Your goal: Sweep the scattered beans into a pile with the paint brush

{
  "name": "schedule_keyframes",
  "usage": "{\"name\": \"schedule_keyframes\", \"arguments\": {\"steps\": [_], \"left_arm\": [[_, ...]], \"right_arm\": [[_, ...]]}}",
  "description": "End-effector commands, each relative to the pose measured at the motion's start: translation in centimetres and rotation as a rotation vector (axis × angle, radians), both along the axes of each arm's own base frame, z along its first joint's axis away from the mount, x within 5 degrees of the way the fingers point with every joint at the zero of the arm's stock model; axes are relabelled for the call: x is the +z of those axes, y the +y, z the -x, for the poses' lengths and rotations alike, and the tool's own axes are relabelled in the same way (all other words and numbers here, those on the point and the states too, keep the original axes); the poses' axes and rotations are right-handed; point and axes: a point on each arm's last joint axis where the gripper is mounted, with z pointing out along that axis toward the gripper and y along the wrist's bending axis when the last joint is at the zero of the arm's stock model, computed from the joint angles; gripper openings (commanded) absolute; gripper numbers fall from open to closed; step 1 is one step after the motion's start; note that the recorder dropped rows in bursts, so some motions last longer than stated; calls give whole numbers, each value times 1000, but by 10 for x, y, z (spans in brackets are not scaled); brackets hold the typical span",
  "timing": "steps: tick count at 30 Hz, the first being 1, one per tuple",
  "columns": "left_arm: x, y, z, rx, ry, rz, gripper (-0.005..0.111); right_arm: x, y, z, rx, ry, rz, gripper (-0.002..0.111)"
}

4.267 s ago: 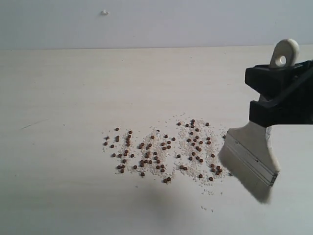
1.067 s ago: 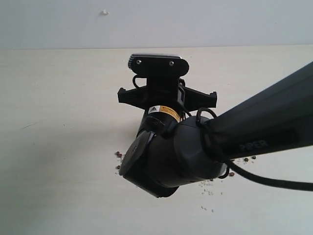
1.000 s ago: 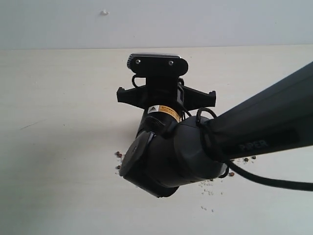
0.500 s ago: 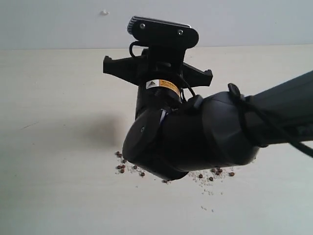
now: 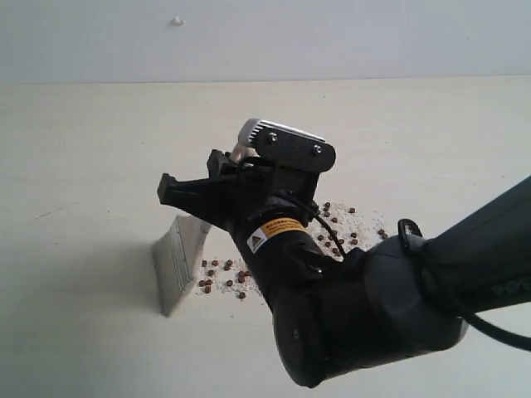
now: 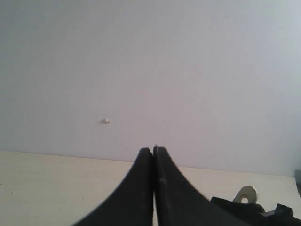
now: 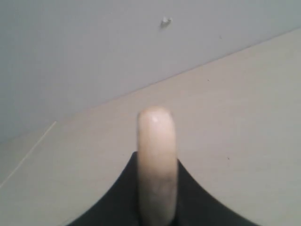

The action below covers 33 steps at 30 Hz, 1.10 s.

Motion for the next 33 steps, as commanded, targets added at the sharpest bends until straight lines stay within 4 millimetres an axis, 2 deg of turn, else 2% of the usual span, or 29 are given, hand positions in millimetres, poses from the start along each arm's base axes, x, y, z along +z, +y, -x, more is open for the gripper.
{"name": "schedule_keyframes", "arguments": {"steps": [1,5,9,14,22,27,33], "left_arm": [[-1,0,0,3,0,0,0],[-1,0,0,3,0,0,0],[-1,0,0,3,0,0,0],[-1,0,0,3,0,0,0],[-1,0,0,3,0,0,0],[-1,0,0,3,0,0,0],[-1,0,0,0,0,-1,0]], "right_arm": [[-9,-9,4,-5,4,126,0],[-13,-29,5,-106,29,273,0],[1,-39,5,-156,-1,414,0],[10,-44,5,-188,-24,481,0],[35,-43,6,-168,-98,386,0],[53,-51,11,-156,-151,337,0],[60,-70,26,-120,-215,97,0]]}}
